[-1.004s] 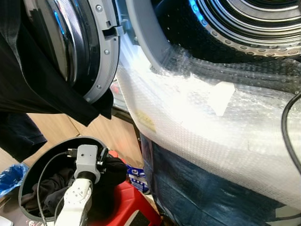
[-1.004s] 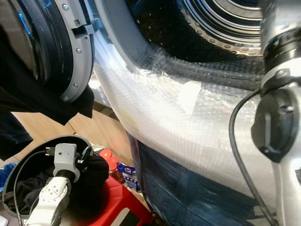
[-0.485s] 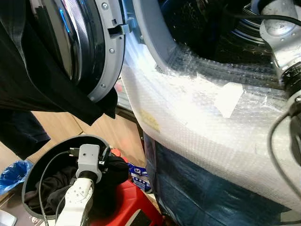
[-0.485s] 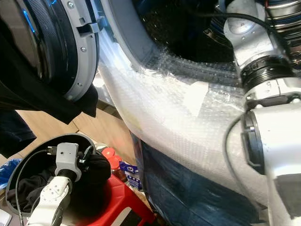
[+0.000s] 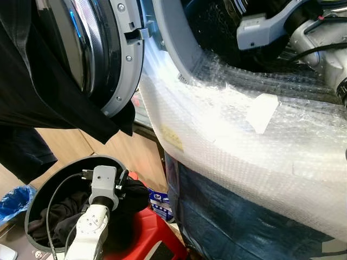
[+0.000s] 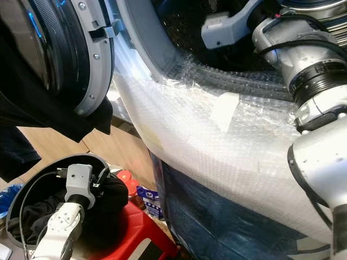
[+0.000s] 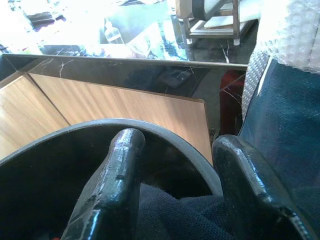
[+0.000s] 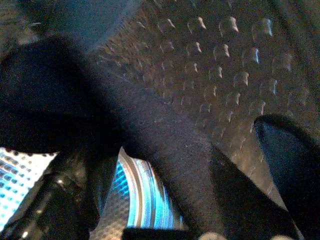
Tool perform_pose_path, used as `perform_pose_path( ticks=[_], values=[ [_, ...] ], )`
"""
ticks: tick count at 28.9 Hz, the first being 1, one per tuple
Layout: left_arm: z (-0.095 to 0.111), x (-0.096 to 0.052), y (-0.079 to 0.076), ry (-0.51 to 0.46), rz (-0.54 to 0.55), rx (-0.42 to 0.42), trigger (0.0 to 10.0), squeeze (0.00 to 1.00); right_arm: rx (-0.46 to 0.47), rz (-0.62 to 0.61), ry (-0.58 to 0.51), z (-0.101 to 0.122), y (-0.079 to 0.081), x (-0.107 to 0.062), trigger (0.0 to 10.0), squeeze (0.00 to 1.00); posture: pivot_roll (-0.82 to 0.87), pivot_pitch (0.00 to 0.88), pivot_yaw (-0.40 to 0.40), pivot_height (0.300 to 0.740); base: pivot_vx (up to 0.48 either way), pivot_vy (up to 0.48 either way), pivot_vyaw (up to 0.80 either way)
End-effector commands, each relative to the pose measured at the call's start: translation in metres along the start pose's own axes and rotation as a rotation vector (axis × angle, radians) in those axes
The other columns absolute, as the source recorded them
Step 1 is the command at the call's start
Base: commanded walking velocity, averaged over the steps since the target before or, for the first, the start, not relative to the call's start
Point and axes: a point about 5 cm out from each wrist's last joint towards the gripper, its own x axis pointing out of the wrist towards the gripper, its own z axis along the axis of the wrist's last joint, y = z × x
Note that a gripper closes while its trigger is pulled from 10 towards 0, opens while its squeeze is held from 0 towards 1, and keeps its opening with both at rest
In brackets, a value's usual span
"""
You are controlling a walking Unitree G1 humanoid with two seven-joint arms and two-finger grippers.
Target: Clothes washing
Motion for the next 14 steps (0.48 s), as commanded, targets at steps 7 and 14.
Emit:
perform_pose_path(
  ticks=[7, 14],
  values=[
    [-0.003, -0.002, -0.001, 0.019, -0.025, 0.000, 10.0, 0.00, -0.099, 0.115, 0.107, -0.026, 0.004, -0.005, 10.0, 0.00, -0.01, 0.075, 0.152, 0.740, 0.000, 0.000, 0.00],
    [-0.004, -0.002, -0.003, 0.025, -0.037, -0.006, 10.0, 0.00, 0.365, 0.237, 0.416, -0.049, 0.029, -0.024, 10.0, 0.00, -0.01, 0.073, 0.151, 0.740, 0.000, 0.000, 0.00]
  ],
)
